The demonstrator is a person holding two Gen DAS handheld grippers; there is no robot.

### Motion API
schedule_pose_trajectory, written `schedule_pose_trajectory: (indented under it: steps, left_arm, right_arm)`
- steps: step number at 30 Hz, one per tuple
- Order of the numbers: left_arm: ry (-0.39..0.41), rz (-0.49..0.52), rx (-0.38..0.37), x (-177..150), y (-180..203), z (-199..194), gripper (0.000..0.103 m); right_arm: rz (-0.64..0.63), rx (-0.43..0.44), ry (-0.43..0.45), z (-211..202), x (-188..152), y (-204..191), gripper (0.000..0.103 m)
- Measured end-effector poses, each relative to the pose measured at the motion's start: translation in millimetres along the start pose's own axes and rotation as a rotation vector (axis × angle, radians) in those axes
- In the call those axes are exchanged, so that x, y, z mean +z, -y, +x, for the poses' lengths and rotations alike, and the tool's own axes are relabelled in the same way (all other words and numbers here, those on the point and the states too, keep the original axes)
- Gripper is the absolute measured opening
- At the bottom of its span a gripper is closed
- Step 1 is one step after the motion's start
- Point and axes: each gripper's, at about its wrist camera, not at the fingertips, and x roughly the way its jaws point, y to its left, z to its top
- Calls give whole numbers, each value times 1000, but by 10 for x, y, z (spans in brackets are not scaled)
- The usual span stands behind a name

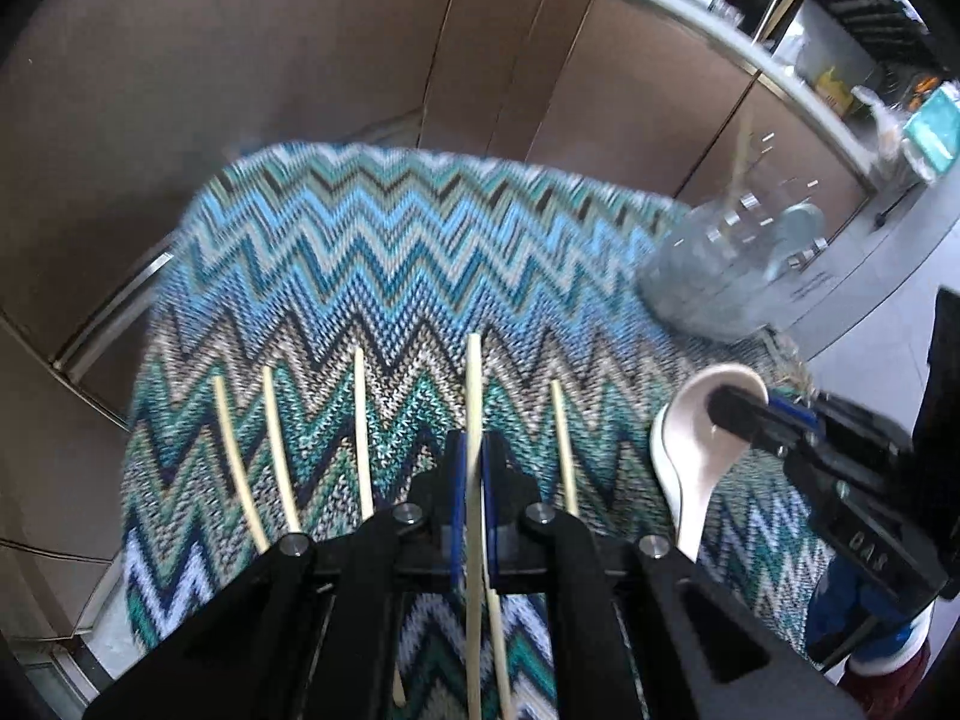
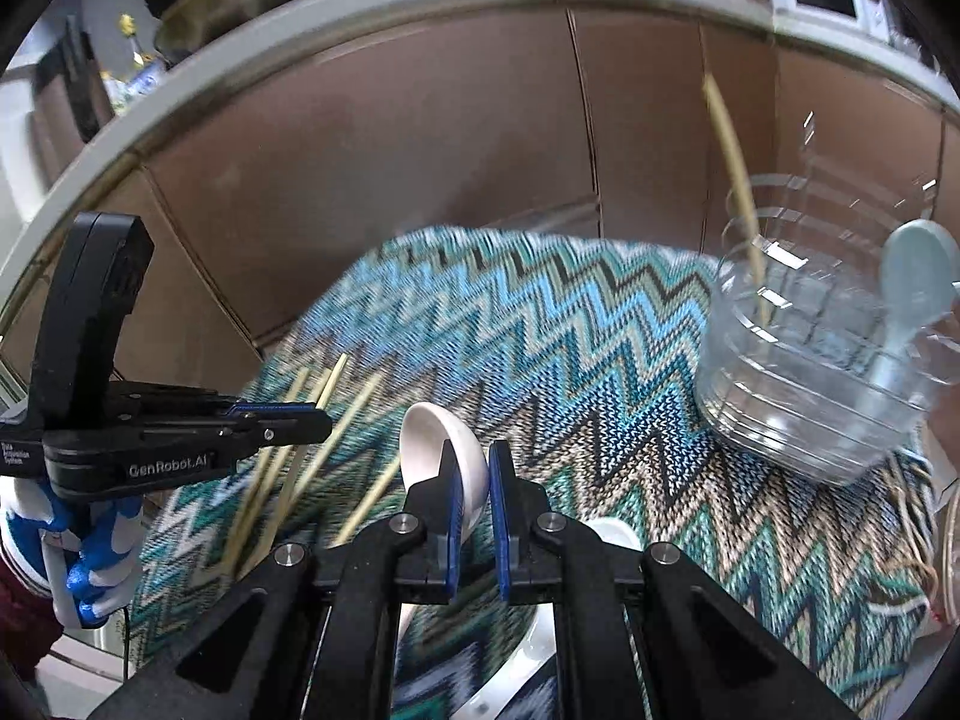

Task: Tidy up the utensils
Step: 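Carry the white spoon and chopstick to the wire holder and release both inside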

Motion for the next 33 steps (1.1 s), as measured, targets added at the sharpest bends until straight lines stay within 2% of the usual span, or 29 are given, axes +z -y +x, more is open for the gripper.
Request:
schedule_pose_trajectory:
  steps: [5, 11, 19, 26, 33]
  left_arm:
    - [116, 19, -6, -186, 150, -553, 4]
    - [203, 32, -13, -403, 269, -1102, 4]
    - [317, 77, -26, -551, 519, -1643, 4]
    - [379, 127, -64, -378, 796, -1797, 4]
    - [447, 156, -126, 69, 1156, -1767, 4]
  right_arm:
    - [-7, -33, 88, -444, -190, -285, 8]
    - [12, -62, 180, -918, -444, -487, 8]
    - [68, -150, 331, -1634, -624, -385, 8]
    - [83, -238, 449, -2033, -481, -160, 8]
    - [48, -329, 540, -2171, -200, 64, 8]
